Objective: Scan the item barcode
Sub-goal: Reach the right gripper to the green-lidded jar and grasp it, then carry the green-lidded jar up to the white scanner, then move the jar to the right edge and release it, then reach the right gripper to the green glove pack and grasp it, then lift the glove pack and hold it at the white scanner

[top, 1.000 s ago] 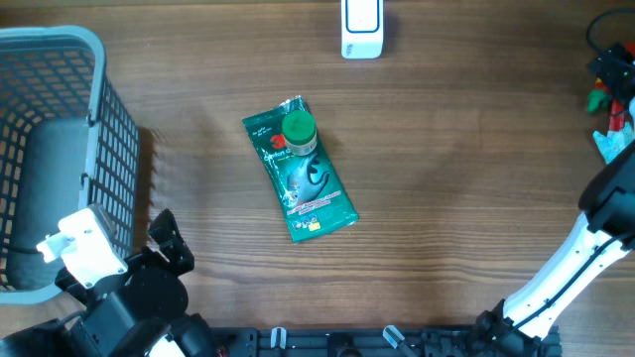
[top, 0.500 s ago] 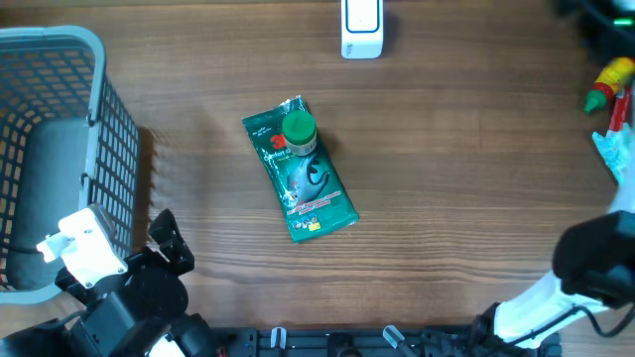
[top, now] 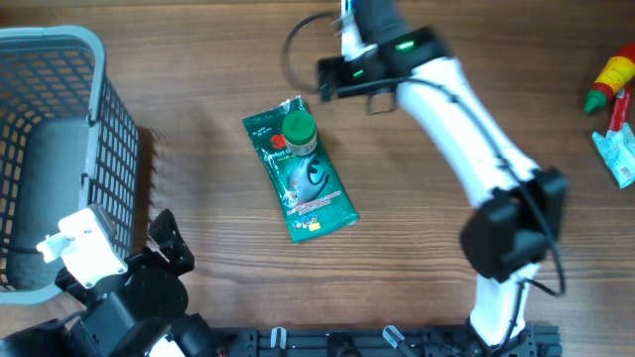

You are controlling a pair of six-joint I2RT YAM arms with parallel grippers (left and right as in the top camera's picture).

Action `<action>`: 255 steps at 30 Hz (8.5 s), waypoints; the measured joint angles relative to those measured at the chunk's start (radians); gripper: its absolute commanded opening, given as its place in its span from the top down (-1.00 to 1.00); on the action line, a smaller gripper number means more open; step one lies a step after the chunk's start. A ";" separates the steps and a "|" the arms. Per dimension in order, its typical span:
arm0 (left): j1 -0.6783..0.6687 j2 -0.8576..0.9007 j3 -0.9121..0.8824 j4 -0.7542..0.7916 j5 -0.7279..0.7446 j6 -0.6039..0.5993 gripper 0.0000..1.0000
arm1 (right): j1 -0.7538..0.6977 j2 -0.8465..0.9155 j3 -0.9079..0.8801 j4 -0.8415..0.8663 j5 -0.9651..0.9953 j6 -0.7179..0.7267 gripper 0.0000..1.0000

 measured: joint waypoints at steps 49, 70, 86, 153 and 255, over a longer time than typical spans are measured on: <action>0.000 0.000 0.000 0.000 0.000 0.000 -1.00 | -0.068 0.138 0.211 -0.393 -0.102 0.167 -0.10; 0.000 0.000 0.000 0.000 0.000 0.000 -1.00 | -0.237 -0.006 0.215 -0.672 -0.306 0.142 0.01; 0.000 0.000 0.000 0.000 0.000 0.000 -1.00 | -0.235 -0.025 0.182 0.203 -0.055 0.010 0.18; 0.000 0.000 0.000 0.000 0.000 0.000 -1.00 | -1.046 0.141 -0.226 0.381 0.052 -0.151 -0.12; 0.000 0.000 0.000 0.000 0.000 0.000 -1.00 | -0.119 -0.265 -0.290 -0.251 -1.513 0.612 0.91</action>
